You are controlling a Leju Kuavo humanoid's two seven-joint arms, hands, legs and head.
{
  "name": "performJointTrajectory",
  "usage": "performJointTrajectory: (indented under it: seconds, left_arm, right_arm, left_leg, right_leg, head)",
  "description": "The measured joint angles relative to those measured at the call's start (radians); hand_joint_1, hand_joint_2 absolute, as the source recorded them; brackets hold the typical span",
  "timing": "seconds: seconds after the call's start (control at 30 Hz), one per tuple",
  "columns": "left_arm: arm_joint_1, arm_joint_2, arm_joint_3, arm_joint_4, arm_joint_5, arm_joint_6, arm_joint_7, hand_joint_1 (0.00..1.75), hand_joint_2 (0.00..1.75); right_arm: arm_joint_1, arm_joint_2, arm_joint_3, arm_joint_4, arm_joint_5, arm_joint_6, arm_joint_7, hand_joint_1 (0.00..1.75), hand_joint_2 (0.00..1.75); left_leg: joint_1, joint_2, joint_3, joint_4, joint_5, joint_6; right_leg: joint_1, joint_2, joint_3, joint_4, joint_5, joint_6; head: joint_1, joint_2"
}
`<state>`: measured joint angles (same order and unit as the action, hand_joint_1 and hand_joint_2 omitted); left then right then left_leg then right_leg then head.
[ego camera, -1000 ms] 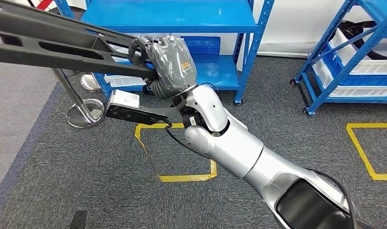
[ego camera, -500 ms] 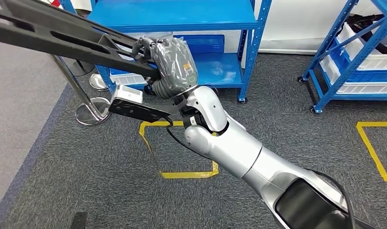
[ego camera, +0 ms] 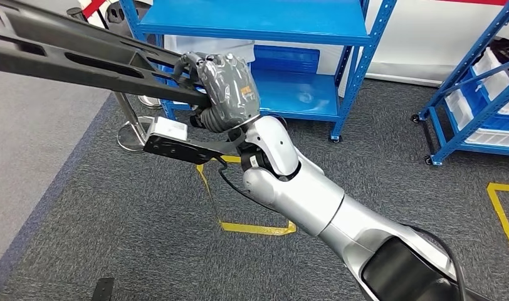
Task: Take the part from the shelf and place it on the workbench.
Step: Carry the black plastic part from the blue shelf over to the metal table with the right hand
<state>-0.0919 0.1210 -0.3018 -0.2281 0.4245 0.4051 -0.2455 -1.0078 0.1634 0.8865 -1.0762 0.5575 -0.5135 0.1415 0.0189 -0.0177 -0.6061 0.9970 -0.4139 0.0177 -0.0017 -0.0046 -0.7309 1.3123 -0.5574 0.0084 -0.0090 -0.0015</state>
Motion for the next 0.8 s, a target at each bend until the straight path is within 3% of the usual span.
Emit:
performJointTrajectory:
  seconds: [0.03,0.1,0.17,0.2,0.27,0.33,0.43,0.5,0.53,0.6,0.67,0.7,0.8]
  left_arm:
    - [0.000,0.000,-0.001,0.000,0.000,0.000,0.000,0.00,1.75]
    - [0.000,0.000,-0.004,0.000,0.000,0.001,0.000,0.00,1.75]
    - [-0.002,0.000,-0.006,0.000,-0.001,0.002,0.001,0.00,1.75]
    - [-0.002,0.000,-0.006,0.000,-0.001,0.002,0.002,0.00,1.75]
    - [0.000,0.000,-0.006,0.000,-0.003,0.002,0.003,0.00,1.75]
    - [0.002,0.000,-0.007,0.000,-0.005,0.001,0.007,0.00,1.75]
    - [0.000,0.000,-0.011,0.000,-0.009,0.001,0.010,0.00,1.75]
    - [0.001,-0.001,-0.013,0.000,-0.010,0.000,0.011,0.00,1.75]
    - [0.002,-0.001,-0.013,0.000,-0.011,0.000,0.012,0.00,1.75]
    - [0.002,0.000,-0.013,0.000,-0.011,-0.001,0.012,0.00,1.75]
    - [-0.001,0.002,-0.013,0.000,-0.011,-0.001,0.012,0.00,1.75]
    - [-0.002,0.002,-0.013,0.000,-0.011,-0.001,0.012,0.00,1.75]
    - [0.001,0.003,-0.013,0.000,-0.011,-0.001,0.012,0.00,1.75]
  right_arm:
    - [0.001,-0.001,0.000,0.000,0.003,0.000,0.001,1.75,1.75]
    - [0.000,-0.004,0.000,0.000,0.011,0.000,0.004,1.75,1.75]
    - [0.000,-0.006,0.000,-0.003,0.016,0.000,0.007,1.75,1.75]
    - [0.000,-0.007,0.000,-0.004,0.017,0.000,0.009,1.75,1.75]
    - [0.000,-0.008,0.000,-0.007,0.018,0.000,0.013,1.75,1.75]
    - [0.000,-0.010,0.000,-0.011,0.018,0.001,0.016,1.75,1.75]
    - [0.002,-0.015,0.000,-0.017,0.017,0.003,0.018,1.75,1.75]
    - [0.006,-0.017,0.000,-0.017,0.017,0.004,0.018,1.75,1.75]
    - [0.007,-0.018,0.000,-0.018,0.017,0.004,0.018,1.75,1.75]
    - [0.008,-0.018,0.000,-0.020,0.017,0.005,0.018,1.75,1.75]
    - [0.007,-0.019,0.000,-0.025,0.017,0.004,0.018,1.75,1.75]
    - [0.007,-0.019,0.000,-0.026,0.017,0.004,0.018,1.75,1.75]
    - [0.006,-0.020,0.000,-0.031,0.017,0.004,0.018,1.75,1.75]
  left_leg:
    - [0.004,-0.009,-0.001,0.004,-0.001,-0.004]
    - [0.011,-0.027,-0.005,0.015,-0.006,-0.017]
    - [0.014,-0.042,-0.017,0.028,-0.008,-0.034]
    - [0.016,-0.049,-0.022,0.029,-0.006,-0.042]
    - [0.020,-0.056,-0.029,0.025,-0.001,-0.057]
    - [0.020,-0.033,-0.045,0.054,-0.021,-0.063]
    - [0.017,0.001,-0.121,0.224,-0.107,-0.065]
    - [0.016,0.004,-0.150,0.295,-0.125,-0.062]
    - [0.014,0.007,-0.138,0.276,-0.109,-0.059]
    - [0.004,0.030,-0.069,0.149,-0.053,-0.042]
    - [-0.010,0.057,-0.016,0.047,-0.024,-0.025]
    - [-0.015,0.062,-0.008,0.030,-0.025,-0.020]
    - [-0.013,0.040,-0.003,0.014,-0.014,-0.010]
  right_leg:
    - [-0.006,0.001,0.013,-0.028,0.025,0.005]
    - [-0.017,0.021,0.075,-0.151,0.086,0.014]
    - [-0.022,0.049,0.115,-0.235,0.107,0.013]
    - [-0.020,0.056,0.118,-0.245,0.102,0.008]
    - [-0.017,0.046,0.116,-0.250,0.107,-0.006]
    - [-0.018,0.032,0.118,-0.258,0.114,-0.021]
    - [-0.012,0.009,0.116,-0.262,0.117,-0.033]
    - [-0.005,-0.007,0.115,-0.261,0.116,-0.036]
    - [-0.001,-0.014,0.115,-0.261,0.116,-0.036]
    - [0.004,-0.027,0.118,-0.261,0.116,-0.037]
    - [0.010,-0.041,0.118,-0.262,0.115,-0.035]
    - [0.011,-0.048,0.118,-0.262,0.114,-0.032]
    - [0.010,-0.055,0.119,-0.262,0.110,-0.018]
  head:
    - [0.000,0.000]
    - [0.000,0.000]
    - [-0.001,0.000]
    - [-0.001,0.000]
    - [-0.001,0.000]
    - [-0.006,0.000]
    - [-0.012,0.000]
    - [-0.012,0.000]
    - [-0.012,0.000]
    - [-0.012,0.000]
    - [-0.012,0.000]
    - [-0.012,0.000]
    - [-0.010,0.000]
